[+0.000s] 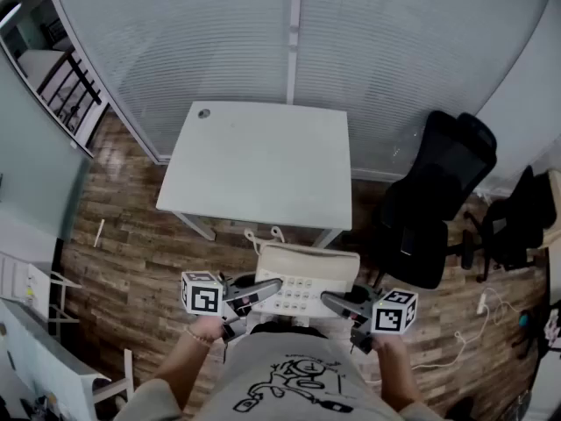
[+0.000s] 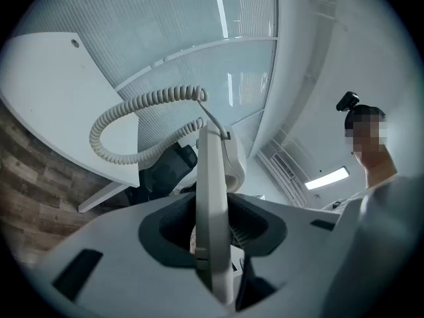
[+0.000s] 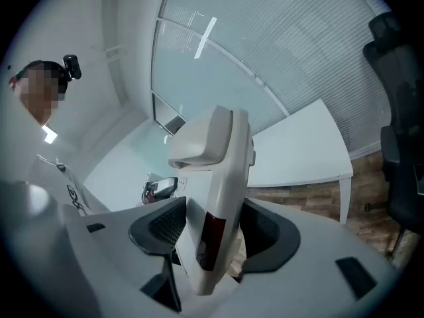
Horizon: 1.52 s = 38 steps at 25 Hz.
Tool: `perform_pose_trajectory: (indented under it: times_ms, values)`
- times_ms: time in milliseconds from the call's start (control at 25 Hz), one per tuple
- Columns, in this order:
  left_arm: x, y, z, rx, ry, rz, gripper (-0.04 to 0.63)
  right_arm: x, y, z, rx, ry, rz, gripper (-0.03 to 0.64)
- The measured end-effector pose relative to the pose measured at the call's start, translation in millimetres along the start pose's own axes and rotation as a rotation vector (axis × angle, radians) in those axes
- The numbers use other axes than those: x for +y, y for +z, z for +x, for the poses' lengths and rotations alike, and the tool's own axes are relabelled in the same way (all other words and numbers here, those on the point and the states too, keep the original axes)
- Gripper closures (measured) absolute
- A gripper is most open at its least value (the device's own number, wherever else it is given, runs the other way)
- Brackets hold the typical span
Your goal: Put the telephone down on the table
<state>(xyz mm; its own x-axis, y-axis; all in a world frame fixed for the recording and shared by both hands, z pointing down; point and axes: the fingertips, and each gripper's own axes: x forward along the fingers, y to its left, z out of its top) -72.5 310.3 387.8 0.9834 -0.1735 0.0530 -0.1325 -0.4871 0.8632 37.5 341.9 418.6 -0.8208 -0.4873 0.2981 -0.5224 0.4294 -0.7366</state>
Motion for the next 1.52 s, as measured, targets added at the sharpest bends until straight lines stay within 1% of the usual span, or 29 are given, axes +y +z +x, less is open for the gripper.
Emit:
perform_pose_trajectory:
  times_ms: [600,920,1120,1520]
  values:
    - [0.6,-4.8,7.0,-0.01,0.006,-0.009,0.457,-5.6,-3.7,-6.1,0.002,0.004,0.014,0.345]
    - [-3.2,-6.4,29.1,-0.01,0.014,-0.003,0.457,-18.2,1.8,-23.4,0.002,0.016,0.01,0.345]
    - [-4.9,-12.9,48.5,-0.013,0.032,-0.001,0.457,-30.1,3.5,-40.6,0.007,0.026,0.012,0.345]
    - [-5.3,-24.9,73.0,-0.042,0.05,-0.013,0.457,-47.8,4.1,-62.0,0.042,0.041,0.006,0.345]
